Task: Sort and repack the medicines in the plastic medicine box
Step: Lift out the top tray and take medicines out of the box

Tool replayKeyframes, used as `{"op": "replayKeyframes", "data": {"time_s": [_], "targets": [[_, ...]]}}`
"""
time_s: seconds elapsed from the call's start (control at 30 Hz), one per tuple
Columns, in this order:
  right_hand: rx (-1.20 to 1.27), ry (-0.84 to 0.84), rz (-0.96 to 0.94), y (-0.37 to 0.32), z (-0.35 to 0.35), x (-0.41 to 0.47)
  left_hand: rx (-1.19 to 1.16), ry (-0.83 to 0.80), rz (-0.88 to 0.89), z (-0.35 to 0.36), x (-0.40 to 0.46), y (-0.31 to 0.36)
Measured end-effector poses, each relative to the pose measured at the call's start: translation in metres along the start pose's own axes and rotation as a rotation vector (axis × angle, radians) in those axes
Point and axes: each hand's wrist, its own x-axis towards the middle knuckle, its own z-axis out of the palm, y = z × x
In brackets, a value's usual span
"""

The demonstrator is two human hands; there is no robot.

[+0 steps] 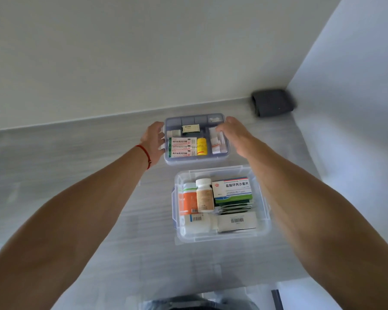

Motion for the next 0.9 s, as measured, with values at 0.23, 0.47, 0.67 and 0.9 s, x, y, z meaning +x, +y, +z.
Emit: {"op": "replayKeyframes", "data": {"time_s": [0.23, 0.47, 0.67, 0.9], "targets": [[-0.171, 0.138, -0.285, 0.017, -0.032, -0.033, 0.311, 0.100, 0.383, -0.015, -0.041, -0.015], [-0.186, 0.150, -0.539, 0.065, -0.059, -0.130, 0.945, -0.171, 0.963, -0.011, -0.138, -0.092], [-0.268, 0.110, -0.637, 0.107, -0.041, -0.167, 1.480, -0.277, 0.868, -0.007, -0.142, -0.142], [-0.127, 0.152, -0.450, 0.133, -0.016, -0.173, 2.105, -0.297, 0.648, 0.030, -0.137, -0.125]]}}
